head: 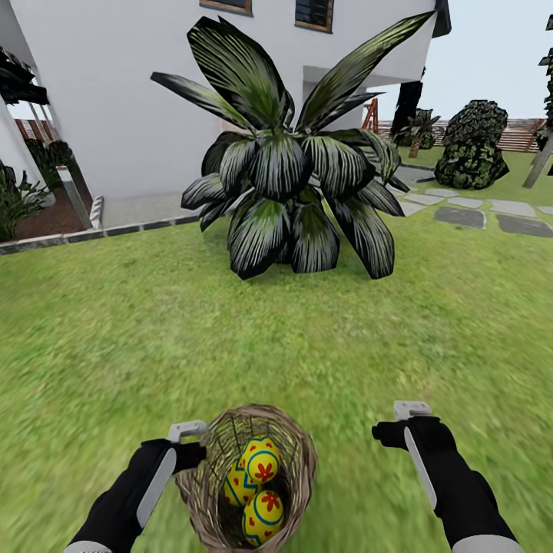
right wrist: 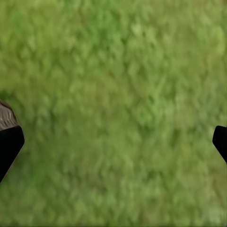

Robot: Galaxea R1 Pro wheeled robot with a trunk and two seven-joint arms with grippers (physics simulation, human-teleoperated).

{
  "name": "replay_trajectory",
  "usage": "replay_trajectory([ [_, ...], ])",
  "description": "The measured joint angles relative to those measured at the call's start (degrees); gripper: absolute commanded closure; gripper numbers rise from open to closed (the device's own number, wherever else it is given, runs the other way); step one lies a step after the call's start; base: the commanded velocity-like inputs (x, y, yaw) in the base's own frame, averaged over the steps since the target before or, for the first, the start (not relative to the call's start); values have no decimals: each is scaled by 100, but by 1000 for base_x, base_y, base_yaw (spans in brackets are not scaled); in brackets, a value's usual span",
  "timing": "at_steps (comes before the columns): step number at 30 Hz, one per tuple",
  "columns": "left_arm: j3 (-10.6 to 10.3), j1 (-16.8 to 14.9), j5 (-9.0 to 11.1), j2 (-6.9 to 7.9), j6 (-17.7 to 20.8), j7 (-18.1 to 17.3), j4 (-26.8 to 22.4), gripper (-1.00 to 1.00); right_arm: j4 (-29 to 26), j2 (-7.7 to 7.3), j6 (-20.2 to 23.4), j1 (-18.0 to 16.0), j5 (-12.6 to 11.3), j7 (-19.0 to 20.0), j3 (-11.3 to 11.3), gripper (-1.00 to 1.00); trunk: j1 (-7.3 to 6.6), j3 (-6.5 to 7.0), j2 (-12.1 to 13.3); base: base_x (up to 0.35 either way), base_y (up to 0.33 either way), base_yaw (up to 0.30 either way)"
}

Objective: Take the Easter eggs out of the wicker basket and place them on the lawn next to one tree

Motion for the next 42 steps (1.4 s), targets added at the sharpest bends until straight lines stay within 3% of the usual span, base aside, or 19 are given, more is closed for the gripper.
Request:
replay_trajectory([
  [42, -4, -1, -44, -12, 4, 30, 38, -100, 151, -26, -35, 0, -5, 1, 0, -100, 923, -754, -1685, 0, 0, 0],
])
